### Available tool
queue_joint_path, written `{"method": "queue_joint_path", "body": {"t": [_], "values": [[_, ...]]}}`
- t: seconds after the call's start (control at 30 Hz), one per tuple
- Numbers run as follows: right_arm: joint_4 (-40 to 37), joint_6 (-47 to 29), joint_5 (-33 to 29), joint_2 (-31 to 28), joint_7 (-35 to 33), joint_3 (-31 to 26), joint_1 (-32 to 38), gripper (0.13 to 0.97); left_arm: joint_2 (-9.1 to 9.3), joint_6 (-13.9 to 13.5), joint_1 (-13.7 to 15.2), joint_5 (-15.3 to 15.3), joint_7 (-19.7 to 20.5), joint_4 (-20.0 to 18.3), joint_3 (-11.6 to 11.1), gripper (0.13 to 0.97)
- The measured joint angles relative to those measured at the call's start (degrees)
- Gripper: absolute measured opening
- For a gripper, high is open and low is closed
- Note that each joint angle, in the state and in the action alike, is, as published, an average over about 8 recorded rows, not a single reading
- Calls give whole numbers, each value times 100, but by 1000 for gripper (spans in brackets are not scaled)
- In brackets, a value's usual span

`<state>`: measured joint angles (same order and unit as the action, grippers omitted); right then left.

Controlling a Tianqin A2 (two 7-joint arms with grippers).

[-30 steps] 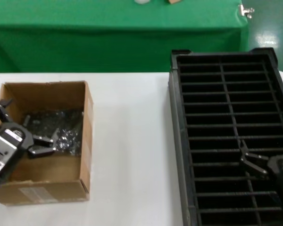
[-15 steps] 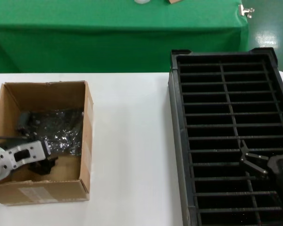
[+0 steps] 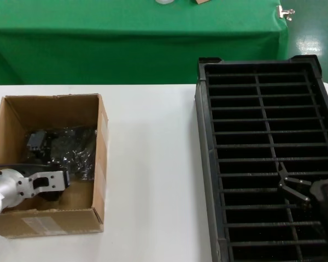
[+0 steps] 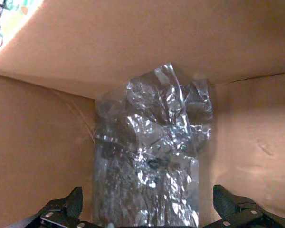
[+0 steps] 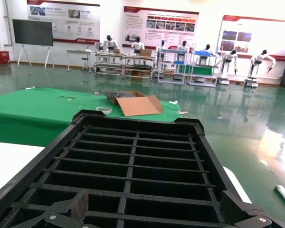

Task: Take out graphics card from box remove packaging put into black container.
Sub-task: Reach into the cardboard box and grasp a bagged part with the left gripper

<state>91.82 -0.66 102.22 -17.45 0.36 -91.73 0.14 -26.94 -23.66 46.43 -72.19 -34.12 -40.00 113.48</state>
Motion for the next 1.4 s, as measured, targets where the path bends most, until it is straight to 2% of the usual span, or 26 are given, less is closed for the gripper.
{"method": "queue_joint_path", "body": {"t": [0.17, 0.3, 0.5, 0.57, 0.67, 0.77, 0.83, 1.03, 1.17, 1.4], "values": [[0, 0, 0, 0, 0, 0, 0, 966, 265, 309, 101, -574, -1122, 452, -229, 966], [0, 0, 0, 0, 0, 0, 0, 966, 453, 458, 144, -1077, -2123, 707, -554, 966], [0, 0, 0, 0, 0, 0, 0, 966, 698, 517, 223, -1772, -3688, 1042, -1195, 948], [0, 0, 0, 0, 0, 0, 0, 966, 749, 511, 248, -1936, -4093, 1123, -1372, 941], [0, 0, 0, 0, 0, 0, 0, 966, 786, 501, 270, -2092, -4489, 1191, -1545, 925], [0, 0, 0, 0, 0, 0, 0, 966, 776, 505, 256, -2132, -4607, 1164, -1596, 889], [0, 0, 0, 0, 0, 0, 0, 966, 742, 519, 214, -2090, -4530, 1077, -1558, 865], [0, 0, 0, 0, 0, 0, 0, 966, 539, 609, -24, -1703, -3752, 567, -1223, 842], [0, 0, 0, 0, 0, 0, 0, 966, 404, 681, -151, -1479, -3288, 287, -1031, 761], [0, 0, 0, 0, 0, 0, 0, 966, 285, 778, -245, -1395, -3020, 121, -906, 626]]}}
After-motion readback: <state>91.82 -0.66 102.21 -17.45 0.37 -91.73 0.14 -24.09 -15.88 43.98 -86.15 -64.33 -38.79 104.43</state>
